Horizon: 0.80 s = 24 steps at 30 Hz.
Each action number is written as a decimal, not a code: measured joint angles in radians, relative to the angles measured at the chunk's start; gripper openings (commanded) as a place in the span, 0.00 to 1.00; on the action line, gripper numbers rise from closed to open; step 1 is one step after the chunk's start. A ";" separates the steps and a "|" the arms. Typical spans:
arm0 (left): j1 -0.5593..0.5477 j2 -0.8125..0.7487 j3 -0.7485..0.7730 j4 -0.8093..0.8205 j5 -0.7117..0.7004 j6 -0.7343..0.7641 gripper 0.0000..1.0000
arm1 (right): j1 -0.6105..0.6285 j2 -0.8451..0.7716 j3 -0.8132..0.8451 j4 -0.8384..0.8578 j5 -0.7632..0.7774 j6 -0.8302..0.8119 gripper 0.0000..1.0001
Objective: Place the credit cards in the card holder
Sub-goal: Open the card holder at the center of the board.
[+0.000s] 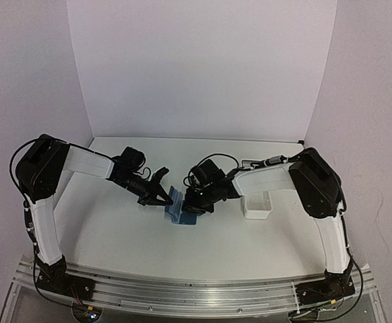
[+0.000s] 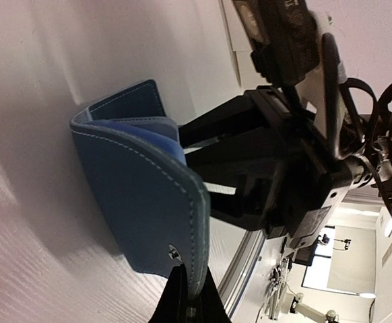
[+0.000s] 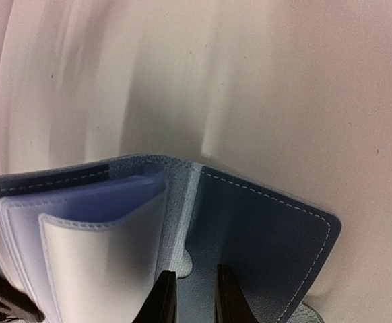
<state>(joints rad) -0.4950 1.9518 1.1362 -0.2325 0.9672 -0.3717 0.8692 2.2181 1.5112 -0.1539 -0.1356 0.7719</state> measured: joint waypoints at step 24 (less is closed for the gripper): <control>-0.045 0.030 0.109 -0.085 -0.258 0.035 0.00 | 0.016 -0.206 -0.110 -0.047 0.207 -0.035 0.29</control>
<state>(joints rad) -0.5404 1.9816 1.2449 -0.3172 0.7090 -0.3367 0.8848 2.0125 1.4010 -0.2005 0.0711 0.7368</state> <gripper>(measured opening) 0.017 0.329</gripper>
